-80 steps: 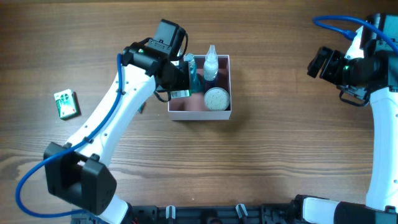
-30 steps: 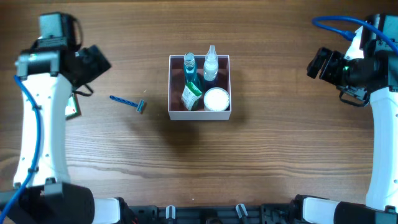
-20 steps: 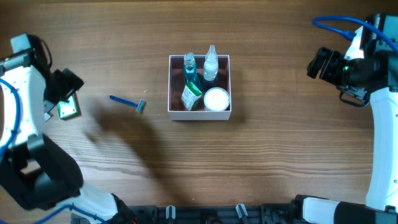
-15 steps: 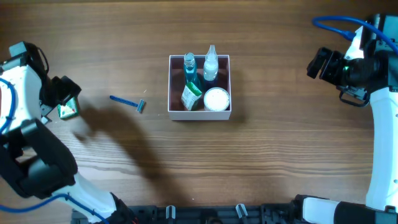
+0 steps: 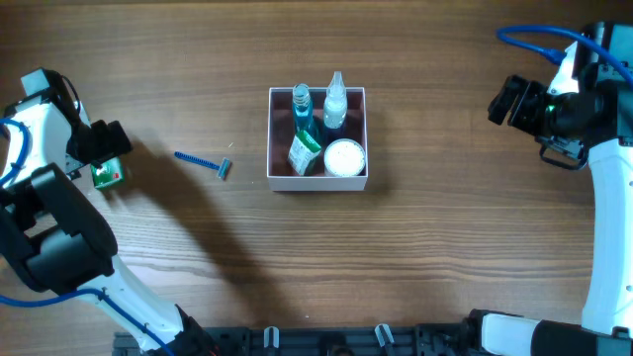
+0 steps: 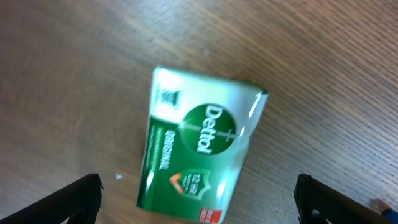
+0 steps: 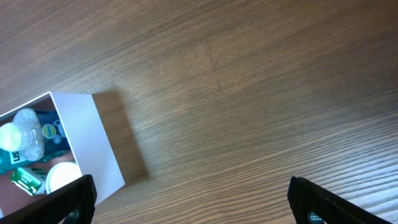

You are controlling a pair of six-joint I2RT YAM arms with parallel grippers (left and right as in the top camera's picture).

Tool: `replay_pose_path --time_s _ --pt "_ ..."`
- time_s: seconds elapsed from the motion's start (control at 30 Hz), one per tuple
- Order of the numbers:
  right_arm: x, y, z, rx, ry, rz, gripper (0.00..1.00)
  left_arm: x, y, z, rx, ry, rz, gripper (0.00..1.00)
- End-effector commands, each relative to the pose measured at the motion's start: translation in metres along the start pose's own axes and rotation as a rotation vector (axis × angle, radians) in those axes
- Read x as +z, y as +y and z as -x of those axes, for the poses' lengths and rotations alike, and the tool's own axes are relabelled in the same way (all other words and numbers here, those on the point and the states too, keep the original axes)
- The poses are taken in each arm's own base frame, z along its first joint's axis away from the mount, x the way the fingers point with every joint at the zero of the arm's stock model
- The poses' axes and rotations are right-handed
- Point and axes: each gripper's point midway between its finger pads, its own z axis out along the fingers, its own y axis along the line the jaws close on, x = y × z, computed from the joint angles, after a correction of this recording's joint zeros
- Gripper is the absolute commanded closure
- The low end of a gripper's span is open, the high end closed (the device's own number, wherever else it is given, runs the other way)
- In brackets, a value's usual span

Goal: Pack container
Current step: 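Move the left gripper to the second green Dettol box and grasp it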

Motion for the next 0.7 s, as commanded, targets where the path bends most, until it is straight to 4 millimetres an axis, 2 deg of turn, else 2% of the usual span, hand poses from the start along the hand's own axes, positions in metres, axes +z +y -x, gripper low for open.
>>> replay_pose_path --time_s 0.0,0.4,0.47,0.57,0.67 --pt "0.006 0.0 -0.002 -0.019 0.02 0.003 0.0 0.016 -0.007 -0.004 0.115 0.029 -0.044 0.0" --pt "0.006 0.0 -0.002 -0.029 0.021 0.003 0.0 0.044 -0.012 -0.014 0.136 0.093 -0.061 0.01" --pt "0.006 0.0 -0.002 -0.029 0.021 0.003 0.0 0.045 -0.012 -0.014 0.136 0.093 -0.064 0.05" --pt "0.006 0.0 -0.002 -0.029 0.021 0.003 0.0 0.044 -0.012 -0.014 0.136 0.096 -0.064 0.2" --pt "0.006 0.0 -0.003 -0.029 0.023 0.002 0.0 0.044 -0.012 -0.014 0.136 0.096 -0.063 0.27"
